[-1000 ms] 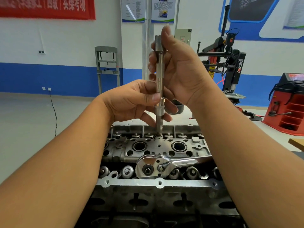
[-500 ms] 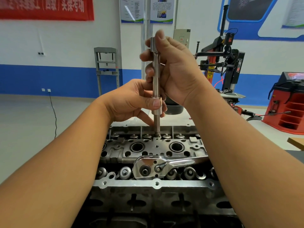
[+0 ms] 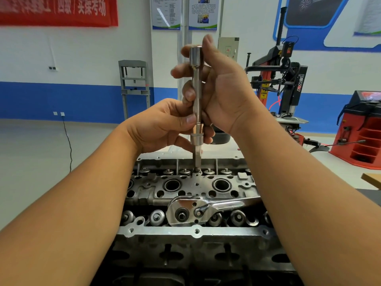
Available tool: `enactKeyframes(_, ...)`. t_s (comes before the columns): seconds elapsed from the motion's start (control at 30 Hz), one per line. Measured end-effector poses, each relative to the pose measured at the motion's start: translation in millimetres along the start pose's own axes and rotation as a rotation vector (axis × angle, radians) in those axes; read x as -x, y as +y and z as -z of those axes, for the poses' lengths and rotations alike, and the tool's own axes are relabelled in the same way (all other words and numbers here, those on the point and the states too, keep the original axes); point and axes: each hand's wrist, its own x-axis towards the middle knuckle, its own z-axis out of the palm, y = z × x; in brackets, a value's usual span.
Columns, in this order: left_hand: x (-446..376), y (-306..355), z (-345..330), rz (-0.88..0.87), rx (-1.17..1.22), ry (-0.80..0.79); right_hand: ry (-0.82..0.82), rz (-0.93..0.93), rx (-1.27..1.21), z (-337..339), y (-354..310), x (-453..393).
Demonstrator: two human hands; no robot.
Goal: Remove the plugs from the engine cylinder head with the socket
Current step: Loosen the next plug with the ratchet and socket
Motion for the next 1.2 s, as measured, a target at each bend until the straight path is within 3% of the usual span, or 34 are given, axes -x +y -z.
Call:
enactKeyframes(0.17,-7.1,-2.5,0.6,-0.040,-0.110,0.145,0.032,0.034,0.039,1.5,-0.1,0.0)
enactKeyframes(0.37,-0.3,-2.5,3.2,0.003,0.052,-0.062,0.028,0.014,0.026,-1.5,1.7,-0.7)
enactKeyframes(0.63,-4.4,-2.4,0.4,-0.039,-0.074,0.065,0.020,-0.035,-0.050,-0.6,0.3,-0.3)
enactKeyframes(0.8,-6.7,-3.2,-0.5,-0.064,-0.119,0.151,0.060,0.046,0.022,-0.2,1.2,-0.7)
enactKeyframes(1.03,2.0,-0.3,3.9,0.063,-0.030,-0.027,-0.006,0.007,0.003,1.6,3.9,-3.8)
enactKeyframes(1.2,-3.2,0.5,-1.5,0.063,-0.140,0.043,0.006,-0.017,0.009,5.5,3.6,-4.9)
